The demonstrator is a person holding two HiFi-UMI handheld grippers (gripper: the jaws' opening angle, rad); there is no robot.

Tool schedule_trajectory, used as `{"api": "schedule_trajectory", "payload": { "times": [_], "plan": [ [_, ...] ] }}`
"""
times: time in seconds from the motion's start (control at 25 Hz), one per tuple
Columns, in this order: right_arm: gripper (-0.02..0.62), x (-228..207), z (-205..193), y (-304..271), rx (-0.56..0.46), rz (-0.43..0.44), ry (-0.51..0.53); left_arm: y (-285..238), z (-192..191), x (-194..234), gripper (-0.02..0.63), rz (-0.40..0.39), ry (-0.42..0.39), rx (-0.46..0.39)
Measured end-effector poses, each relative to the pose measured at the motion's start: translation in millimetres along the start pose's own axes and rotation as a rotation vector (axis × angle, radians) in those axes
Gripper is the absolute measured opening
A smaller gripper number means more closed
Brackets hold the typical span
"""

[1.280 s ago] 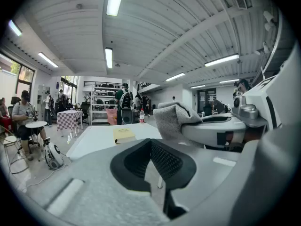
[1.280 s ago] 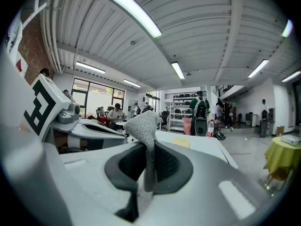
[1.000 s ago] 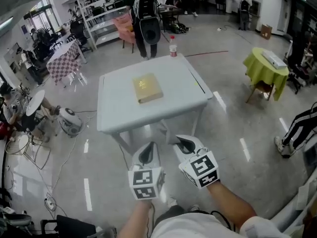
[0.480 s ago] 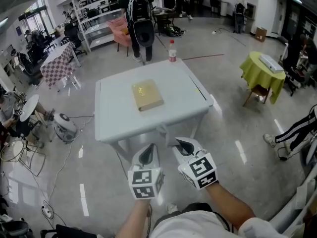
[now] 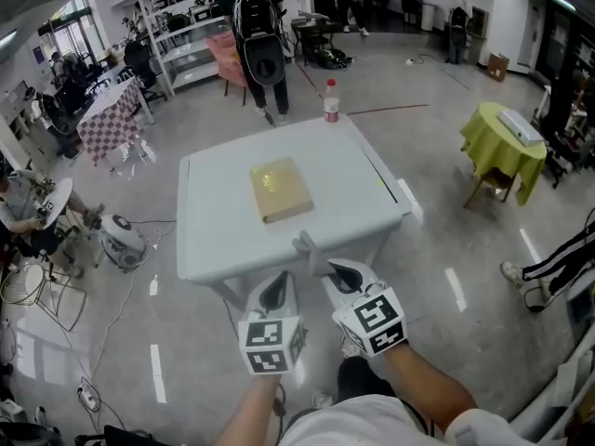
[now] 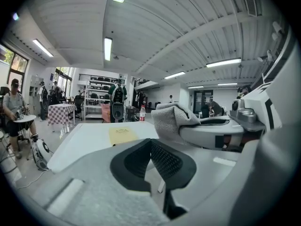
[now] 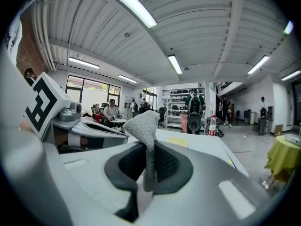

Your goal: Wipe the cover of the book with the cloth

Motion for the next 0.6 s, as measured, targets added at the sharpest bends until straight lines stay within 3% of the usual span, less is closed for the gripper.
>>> {"api": "schedule_trajectory", "payload": {
  "times": [0.6],
  "plan": [
    [0.017,-148,31,-132,0.042,0.100,0.033,-172,73,49,0.008,0.081,0.082,0.047]
  ]
}}
Point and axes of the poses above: the fingertips, and each gripper's own axes: y backward along the fingers, x to its left, z out of its top, the point moved 2 cm from there along y, backward along the fingers, and after that the axes turned 14 degrees about x, right-handed, at the moved point
